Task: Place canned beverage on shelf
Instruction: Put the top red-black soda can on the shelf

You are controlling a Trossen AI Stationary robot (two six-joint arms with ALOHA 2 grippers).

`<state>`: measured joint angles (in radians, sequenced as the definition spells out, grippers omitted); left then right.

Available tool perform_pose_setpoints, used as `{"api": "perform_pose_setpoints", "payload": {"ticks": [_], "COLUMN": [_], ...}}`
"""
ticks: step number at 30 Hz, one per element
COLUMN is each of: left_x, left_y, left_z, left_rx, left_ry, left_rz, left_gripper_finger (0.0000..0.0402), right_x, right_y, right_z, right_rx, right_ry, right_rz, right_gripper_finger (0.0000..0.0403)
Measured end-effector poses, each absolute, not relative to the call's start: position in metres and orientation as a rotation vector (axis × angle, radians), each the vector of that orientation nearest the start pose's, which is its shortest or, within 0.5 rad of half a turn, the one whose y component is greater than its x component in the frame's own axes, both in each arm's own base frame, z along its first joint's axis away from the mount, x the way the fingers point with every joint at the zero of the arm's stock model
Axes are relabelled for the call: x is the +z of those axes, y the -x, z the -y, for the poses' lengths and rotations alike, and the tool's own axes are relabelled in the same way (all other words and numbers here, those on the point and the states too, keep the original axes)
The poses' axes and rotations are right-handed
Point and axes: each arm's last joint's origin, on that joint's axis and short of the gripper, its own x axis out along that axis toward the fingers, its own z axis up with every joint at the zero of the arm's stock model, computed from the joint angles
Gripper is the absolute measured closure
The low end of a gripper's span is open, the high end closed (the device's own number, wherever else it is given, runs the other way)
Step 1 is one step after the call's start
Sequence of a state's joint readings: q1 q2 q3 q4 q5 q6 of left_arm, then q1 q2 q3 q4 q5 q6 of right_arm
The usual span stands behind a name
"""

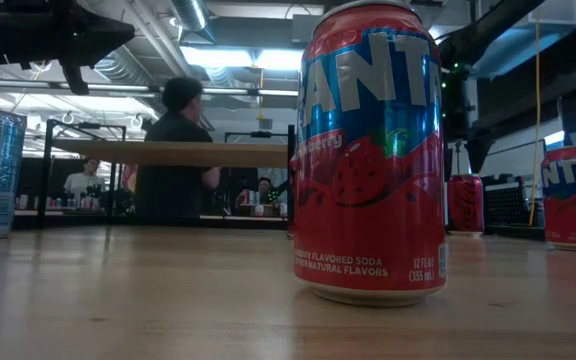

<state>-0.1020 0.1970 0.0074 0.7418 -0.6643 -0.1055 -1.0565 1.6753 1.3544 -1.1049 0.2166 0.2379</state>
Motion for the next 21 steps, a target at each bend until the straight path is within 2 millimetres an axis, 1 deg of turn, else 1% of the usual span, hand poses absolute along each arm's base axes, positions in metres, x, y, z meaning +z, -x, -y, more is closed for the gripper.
{"api": "perform_pose_setpoints", "payload": {"ticks": [6,15,17,21], "left_x": [0.215,0.217,0.217,0.216], "left_y": [-0.091,-0.091,-0.091,-0.091], "left_z": [-0.009,-0.008,-0.009,-0.009], "left_rx": [0.52,0.514,0.518,0.535], "left_ry": [0.31,0.311,0.312,0.316], "left_rz": [0.548,0.562,0.562,0.559], "left_gripper_finger": [0.0374,0.0374,0.0374,0.0374], "right_x": [0.236,0.232,0.232,0.232], "right_y": [-0.149,-0.148,-0.148,-0.148], "right_z": [0.284,0.286,0.286,0.285], "right_rx": [-1.21,-1.189,-1.188,-1.181], "right_ry": [-0.818,-0.839,-0.839,-0.841], "right_rz": [-1.311,-1.315,-1.319,-1.327], "right_gripper_finger": [0.0072,0.0073,0.0082,0.0124]}}
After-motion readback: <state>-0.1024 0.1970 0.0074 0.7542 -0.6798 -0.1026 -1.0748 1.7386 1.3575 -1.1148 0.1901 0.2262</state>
